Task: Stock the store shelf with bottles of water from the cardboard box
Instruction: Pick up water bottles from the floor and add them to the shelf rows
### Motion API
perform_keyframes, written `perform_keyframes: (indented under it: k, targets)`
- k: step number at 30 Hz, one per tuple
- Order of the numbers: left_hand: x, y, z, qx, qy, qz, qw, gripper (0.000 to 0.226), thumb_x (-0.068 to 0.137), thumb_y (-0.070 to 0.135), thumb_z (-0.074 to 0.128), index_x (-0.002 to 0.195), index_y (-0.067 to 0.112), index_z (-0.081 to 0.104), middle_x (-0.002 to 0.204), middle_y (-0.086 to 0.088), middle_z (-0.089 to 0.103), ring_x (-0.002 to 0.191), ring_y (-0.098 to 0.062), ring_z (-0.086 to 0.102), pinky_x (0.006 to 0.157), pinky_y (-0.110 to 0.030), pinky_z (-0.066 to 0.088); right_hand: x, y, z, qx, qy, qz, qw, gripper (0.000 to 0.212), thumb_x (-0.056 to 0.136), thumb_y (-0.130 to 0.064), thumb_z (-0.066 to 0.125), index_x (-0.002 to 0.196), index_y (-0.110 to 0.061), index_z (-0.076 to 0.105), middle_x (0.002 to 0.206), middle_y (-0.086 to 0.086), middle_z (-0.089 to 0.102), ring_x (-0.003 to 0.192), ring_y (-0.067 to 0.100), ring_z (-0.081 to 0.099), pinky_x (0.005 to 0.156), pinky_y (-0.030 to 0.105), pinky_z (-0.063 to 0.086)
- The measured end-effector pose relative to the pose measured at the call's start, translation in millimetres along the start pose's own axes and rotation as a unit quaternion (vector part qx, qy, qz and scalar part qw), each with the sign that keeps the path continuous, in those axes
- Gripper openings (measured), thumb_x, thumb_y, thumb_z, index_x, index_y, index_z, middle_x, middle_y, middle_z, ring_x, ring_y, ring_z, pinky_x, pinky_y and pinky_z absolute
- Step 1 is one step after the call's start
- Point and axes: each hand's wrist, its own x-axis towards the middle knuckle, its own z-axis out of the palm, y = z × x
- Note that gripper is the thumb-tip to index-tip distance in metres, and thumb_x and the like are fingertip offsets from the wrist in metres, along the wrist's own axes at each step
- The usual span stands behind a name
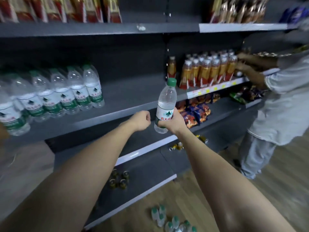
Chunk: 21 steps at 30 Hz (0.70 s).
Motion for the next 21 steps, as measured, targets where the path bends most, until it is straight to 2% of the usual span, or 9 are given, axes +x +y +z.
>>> perform_keyframes:
  k: [5,8,13,18,21]
  targets:
    - [-17,-54,-77,0.007,0.054,-0.008,0.998,0.008,0.087,0.013,0.058,0.081,0.018,0.057,0.086,-0.005,0.059,0.08,-0.024,0.053,0.068,-0.027,0.038,12,-71,71,-0.001,-0.037,-0.036,0.999,0.059,0.055,-0.026,0.082,0.107,-0.022,0.057,0.099,-0.005,0.07,0.093,0.013,0.066,0.079,0.031,0.054]
    - [-33,-103,-115,0.001,0.063,-0.028,0.998,0.005,0.088,0.012,0.058,0.084,0.016,0.056,0.088,-0.006,0.059,0.08,-0.024,0.054,0.067,-0.028,0.039,18,-108,125,0.013,-0.063,-0.051,0.997,0.059,0.05,-0.026,0.079,0.105,-0.025,0.058,0.095,-0.007,0.071,0.093,0.015,0.068,0.08,0.034,0.057]
    - [-56,-181,-183,-0.02,0.095,-0.063,0.993,0.01,0.089,0.009,0.055,0.096,0.009,0.062,0.09,-0.004,0.059,0.083,-0.022,0.055,0.07,-0.029,0.041,20,-165,213,0.013,-0.095,-0.071,0.993,0.056,0.059,-0.016,0.08,0.108,-0.028,0.055,0.095,-0.014,0.067,0.093,0.01,0.064,0.078,0.029,0.054]
    - [-77,-246,-231,-0.04,0.117,-0.102,0.987,0.009,0.087,0.007,0.054,0.089,0.013,0.06,0.077,0.0,0.057,0.073,-0.02,0.055,0.066,-0.029,0.045,22,-197,292,0.019,-0.125,-0.072,0.989,0.052,0.052,-0.018,0.082,0.099,-0.026,0.059,0.092,-0.01,0.071,0.09,0.013,0.067,0.082,0.035,0.057]
    - [-88,-275,-252,-0.054,0.147,-0.12,0.98,0.011,0.09,0.007,0.051,0.092,0.011,0.062,0.083,-0.003,0.059,0.078,-0.024,0.058,0.07,-0.032,0.049,21,-210,335,0.013,-0.135,-0.087,0.987,0.06,0.047,-0.021,0.081,0.103,-0.024,0.059,0.091,-0.009,0.072,0.089,0.014,0.068,0.08,0.033,0.057]
